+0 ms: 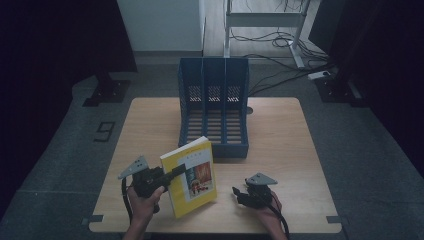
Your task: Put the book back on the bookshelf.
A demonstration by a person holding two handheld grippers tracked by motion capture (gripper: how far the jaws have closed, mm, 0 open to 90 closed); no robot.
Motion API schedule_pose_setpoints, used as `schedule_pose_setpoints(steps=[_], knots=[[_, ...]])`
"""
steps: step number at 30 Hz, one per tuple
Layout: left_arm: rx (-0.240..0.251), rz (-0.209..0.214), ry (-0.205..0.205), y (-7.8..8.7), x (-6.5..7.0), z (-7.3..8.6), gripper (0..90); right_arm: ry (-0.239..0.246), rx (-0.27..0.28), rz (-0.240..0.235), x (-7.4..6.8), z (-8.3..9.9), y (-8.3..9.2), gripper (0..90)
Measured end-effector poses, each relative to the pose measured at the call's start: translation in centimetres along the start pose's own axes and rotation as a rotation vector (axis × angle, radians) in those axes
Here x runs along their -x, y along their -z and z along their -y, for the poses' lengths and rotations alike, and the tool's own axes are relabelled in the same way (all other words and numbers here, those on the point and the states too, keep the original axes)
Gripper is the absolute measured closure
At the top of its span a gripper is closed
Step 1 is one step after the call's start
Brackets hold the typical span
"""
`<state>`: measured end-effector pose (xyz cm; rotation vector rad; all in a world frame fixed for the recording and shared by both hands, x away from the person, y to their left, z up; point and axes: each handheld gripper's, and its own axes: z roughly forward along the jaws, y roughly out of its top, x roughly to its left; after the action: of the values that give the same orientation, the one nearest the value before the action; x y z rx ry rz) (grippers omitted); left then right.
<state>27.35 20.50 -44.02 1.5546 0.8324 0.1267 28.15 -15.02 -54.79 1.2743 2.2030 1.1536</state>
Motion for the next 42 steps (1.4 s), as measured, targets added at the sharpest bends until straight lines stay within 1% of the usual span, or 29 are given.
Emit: schedule_pose_setpoints(steps=[3, 6, 10, 13, 17, 21, 26, 28, 32, 36, 42], knots=[[0.004, -0.018, 0.011, 0.3, -0.1, -0.1, 75.7, -0.005, -0.001, 0.003, 0.1, 0.1, 0.0, 38.1], [0.015, -0.031, 0.013, 0.6, -0.1, -0.3, 75.7, 0.013, -0.007, 0.014, 0.1, 0.1, 0.0, 38.1], [0.042, -0.034, 0.016, 1.3, -0.2, -0.7, 75.7, 0.025, -0.017, 0.022, 0.1, 0.3, -0.2, 38.0], [0.058, -0.034, 0.009, 2.1, -0.2, -1.0, 75.7, 0.034, -0.032, 0.032, 0.0, 0.4, -0.5, 38.2], [0.078, -0.042, 0.015, 2.8, -0.5, -1.3, 75.7, 0.029, -0.03, 0.032, 0.0, 0.2, -0.6, 38.2], [0.086, -0.053, 0.02, 3.1, -0.7, -1.4, 75.7, 0.027, -0.03, 0.03, 0.1, 0.2, -0.7, 38.2], [0.095, -0.065, 0.026, 3.3, -0.8, -1.4, 75.7, 0.027, -0.031, 0.042, 0.2, 0.3, -0.6, 38.2], [0.102, -0.07, 0.027, 3.5, -0.8, -1.4, 75.7, 0.036, -0.033, 0.048, 0.1, 0.2, -0.6, 38.2], [0.114, -0.078, 0.026, 3.8, -0.9, -1.6, 75.6, 0.058, -0.038, 0.063, -0.1, 0.2, -0.7, 38.0], [0.115, -0.087, 0.019, 4.3, -0.9, -1.7, 75.6, 0.058, -0.038, 0.062, -0.1, 0.2, -0.7, 37.8], [0.128, -0.119, 0.004, 4.9, -0.7, -1.9, 75.6, 0.061, -0.039, 0.064, -0.2, 0.2, -0.8, 37.7]])
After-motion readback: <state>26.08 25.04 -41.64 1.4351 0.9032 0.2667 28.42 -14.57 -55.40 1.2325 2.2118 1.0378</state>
